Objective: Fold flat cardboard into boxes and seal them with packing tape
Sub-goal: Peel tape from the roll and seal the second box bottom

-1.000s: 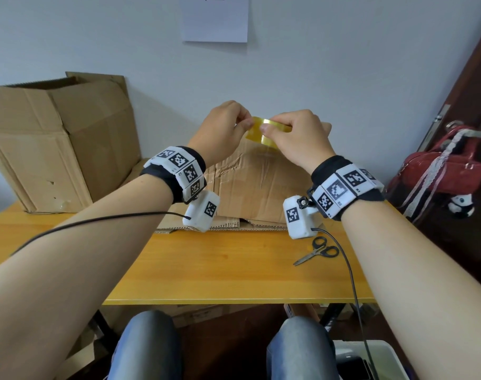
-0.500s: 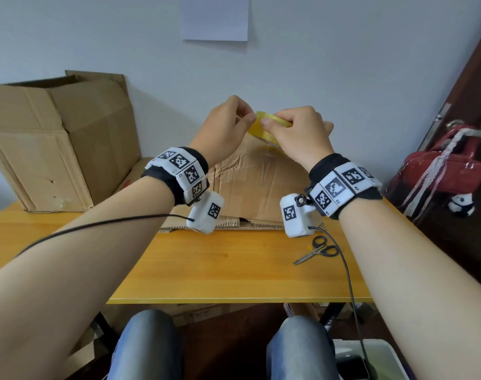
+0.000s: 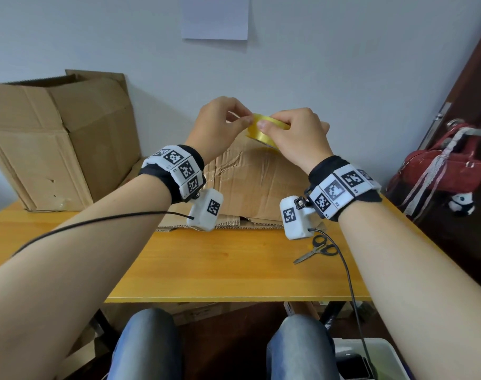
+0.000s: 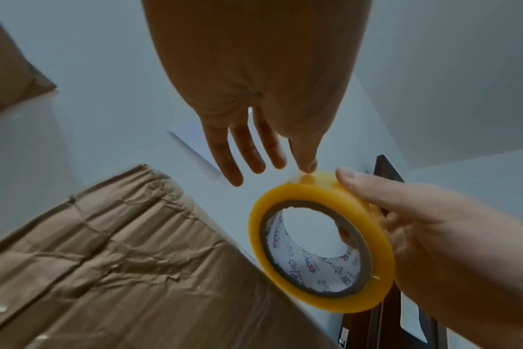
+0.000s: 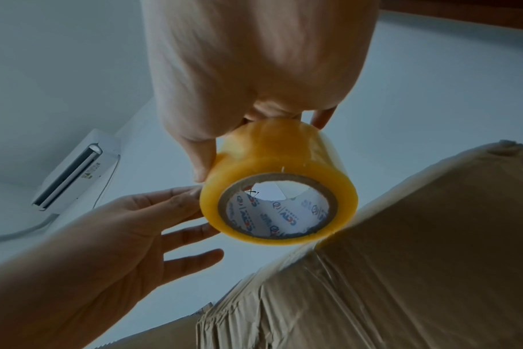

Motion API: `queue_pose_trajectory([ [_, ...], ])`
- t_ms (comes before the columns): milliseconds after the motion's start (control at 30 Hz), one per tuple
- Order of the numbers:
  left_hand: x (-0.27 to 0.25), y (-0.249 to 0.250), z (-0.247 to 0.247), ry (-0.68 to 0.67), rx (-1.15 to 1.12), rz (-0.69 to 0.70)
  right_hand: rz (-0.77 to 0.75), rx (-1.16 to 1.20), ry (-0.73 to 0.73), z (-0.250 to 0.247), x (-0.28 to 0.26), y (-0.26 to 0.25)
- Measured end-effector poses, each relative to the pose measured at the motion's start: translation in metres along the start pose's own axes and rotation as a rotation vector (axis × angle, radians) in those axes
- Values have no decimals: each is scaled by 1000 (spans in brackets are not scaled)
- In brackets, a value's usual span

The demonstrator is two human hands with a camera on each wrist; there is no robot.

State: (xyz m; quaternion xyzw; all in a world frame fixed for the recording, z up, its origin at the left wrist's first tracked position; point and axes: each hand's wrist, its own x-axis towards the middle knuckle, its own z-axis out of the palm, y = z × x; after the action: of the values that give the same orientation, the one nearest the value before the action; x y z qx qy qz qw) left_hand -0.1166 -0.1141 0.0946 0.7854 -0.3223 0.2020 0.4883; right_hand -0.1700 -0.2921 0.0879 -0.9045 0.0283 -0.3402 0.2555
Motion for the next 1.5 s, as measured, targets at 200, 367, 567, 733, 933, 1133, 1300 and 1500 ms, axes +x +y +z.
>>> queue_pose_trajectory([
  [200, -2, 6, 1, 48, 45, 66, 19, -6, 28, -1, 1, -1],
  [367, -1, 7, 2, 16, 104, 56, 19, -28, 37, 0, 0, -3],
  [567, -4, 11, 2, -8, 130, 44, 44, -58, 63, 1, -1, -4],
  [733, -7, 21, 1, -47, 112, 33, 29, -66, 64, -4, -7, -5],
  [933, -5, 33, -5, 3, -57, -56, 91, 80, 73, -10, -13, -16],
  [1133, -1, 40, -18, -3, -54, -98, 137, 333, 23, -17, -20, -25],
  [1300, 1, 37, -31, -15, 7, -124, 81, 531, -91, -19, -36, -30],
  [1500, -1, 36, -35, -27, 75, -90, 169, 516, -110, -13, -44, -37],
])
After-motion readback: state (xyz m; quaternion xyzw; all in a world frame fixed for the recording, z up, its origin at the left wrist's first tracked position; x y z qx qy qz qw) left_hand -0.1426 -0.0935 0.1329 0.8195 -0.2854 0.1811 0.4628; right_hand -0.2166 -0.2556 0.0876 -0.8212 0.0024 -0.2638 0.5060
